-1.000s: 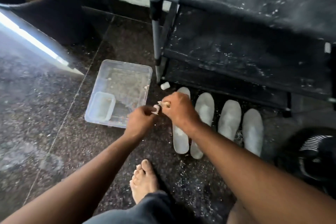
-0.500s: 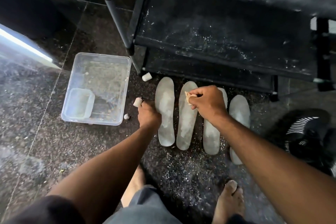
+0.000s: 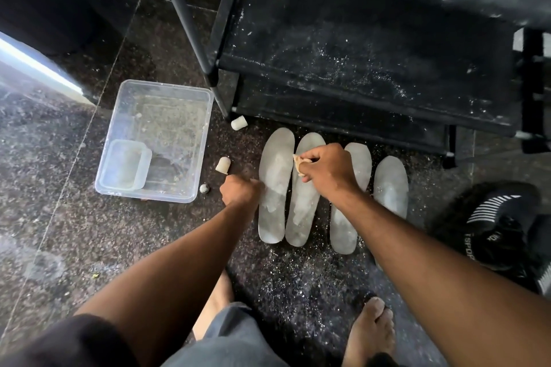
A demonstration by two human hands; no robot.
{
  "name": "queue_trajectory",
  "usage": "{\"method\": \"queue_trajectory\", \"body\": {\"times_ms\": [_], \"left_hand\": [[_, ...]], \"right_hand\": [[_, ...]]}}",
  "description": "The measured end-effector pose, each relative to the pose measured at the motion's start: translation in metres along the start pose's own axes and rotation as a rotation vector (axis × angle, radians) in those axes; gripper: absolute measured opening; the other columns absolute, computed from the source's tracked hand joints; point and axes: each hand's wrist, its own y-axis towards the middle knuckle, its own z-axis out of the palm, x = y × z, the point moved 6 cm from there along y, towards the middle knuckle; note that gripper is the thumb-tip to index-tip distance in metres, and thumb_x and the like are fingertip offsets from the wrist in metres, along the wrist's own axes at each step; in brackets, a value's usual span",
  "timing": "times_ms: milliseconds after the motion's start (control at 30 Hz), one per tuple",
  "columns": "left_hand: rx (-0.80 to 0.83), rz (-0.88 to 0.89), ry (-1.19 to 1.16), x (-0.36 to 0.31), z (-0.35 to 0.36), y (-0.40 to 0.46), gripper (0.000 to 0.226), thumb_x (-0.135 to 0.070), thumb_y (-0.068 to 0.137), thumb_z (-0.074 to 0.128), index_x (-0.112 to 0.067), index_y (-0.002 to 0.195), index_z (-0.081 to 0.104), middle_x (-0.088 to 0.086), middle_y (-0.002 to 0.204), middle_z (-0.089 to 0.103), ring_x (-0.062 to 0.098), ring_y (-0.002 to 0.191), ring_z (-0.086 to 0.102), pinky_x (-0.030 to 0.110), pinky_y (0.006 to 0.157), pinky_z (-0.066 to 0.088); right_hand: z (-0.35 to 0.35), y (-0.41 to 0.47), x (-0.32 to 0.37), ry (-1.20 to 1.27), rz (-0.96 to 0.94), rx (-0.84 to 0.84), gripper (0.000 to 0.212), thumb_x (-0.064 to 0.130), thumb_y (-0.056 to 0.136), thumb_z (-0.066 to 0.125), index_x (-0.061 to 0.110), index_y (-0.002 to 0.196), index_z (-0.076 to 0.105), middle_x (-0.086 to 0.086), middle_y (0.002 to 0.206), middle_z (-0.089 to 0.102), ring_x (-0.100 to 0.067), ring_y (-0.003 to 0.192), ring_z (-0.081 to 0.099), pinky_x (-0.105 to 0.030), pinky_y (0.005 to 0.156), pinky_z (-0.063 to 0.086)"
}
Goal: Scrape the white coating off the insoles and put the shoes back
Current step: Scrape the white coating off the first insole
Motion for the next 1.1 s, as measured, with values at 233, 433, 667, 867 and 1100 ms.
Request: {"method": "queue_trajectory", "body": {"times_ms": [233, 433, 667, 867, 1100], "left_hand": [[0.141, 0.094, -0.073, -0.014, -0.007, -0.013, 0.008, -0.011, 0.082, 0.08, -0.011, 0.087, 0.074, 0.008, 0.089, 0.074, 0.012, 0.062, 0.061, 0.021, 0.058, 0.052], [0.295, 0.326, -0.079, -0.045, -0.042, -0.038, 0.014, 0.001, 0.086, 0.077, -0.011, 0.093, 0.078, 0.011, 0.084, 0.077, 0.026, 0.068, 0.069, 0.048, 0.069, 0.064], [0.46, 0.285, -0.231, -0.087, -0.09, -0.099, 0.015, -0.004, 0.104, 0.054, 0.004, 0.108, 0.066, 0.021, 0.09, 0.066, 0.023, 0.062, 0.066, 0.031, 0.053, 0.054], [0.496, 0.17, -0.226, -0.09, -0.118, -0.15, 0.017, -0.01, 0.1, 0.056, -0.001, 0.099, 0.071, 0.018, 0.089, 0.062, 0.029, 0.069, 0.059, 0.03, 0.055, 0.048], [0.693, 0.356, -0.078, -0.118, -0.154, -0.217, 0.02, 0.001, 0.106, 0.043, -0.002, 0.098, 0.062, 0.014, 0.08, 0.061, 0.021, 0.059, 0.063, 0.031, 0.048, 0.053]], "right_hand": [[-0.005, 0.001, 0.01, -0.031, -0.002, 0.029, 0.015, 0.002, 0.084, 0.07, 0.004, 0.097, 0.077, -0.009, 0.09, 0.075, -0.014, 0.061, 0.07, -0.03, 0.059, 0.061], [-0.021, -0.01, 0.051, -0.042, -0.058, 0.091, 0.018, 0.003, 0.083, 0.073, 0.006, 0.1, 0.076, -0.004, 0.082, 0.072, -0.005, 0.052, 0.063, -0.009, 0.044, 0.045], [-0.063, -0.048, 0.12, -0.085, -0.203, 0.149, 0.01, 0.003, 0.084, 0.075, 0.003, 0.093, 0.077, -0.009, 0.081, 0.074, -0.01, 0.057, 0.067, -0.019, 0.054, 0.057], [-0.111, -0.098, 0.166, -0.179, -0.329, 0.169, 0.007, 0.0, 0.081, 0.076, 0.002, 0.088, 0.075, -0.008, 0.074, 0.073, -0.007, 0.051, 0.067, -0.017, 0.049, 0.052], [-0.159, -0.152, 0.181, -0.22, -0.353, 0.11, 0.013, 0.0, 0.083, 0.074, 0.008, 0.092, 0.076, -0.005, 0.081, 0.074, -0.013, 0.062, 0.072, -0.018, 0.057, 0.057]]}}
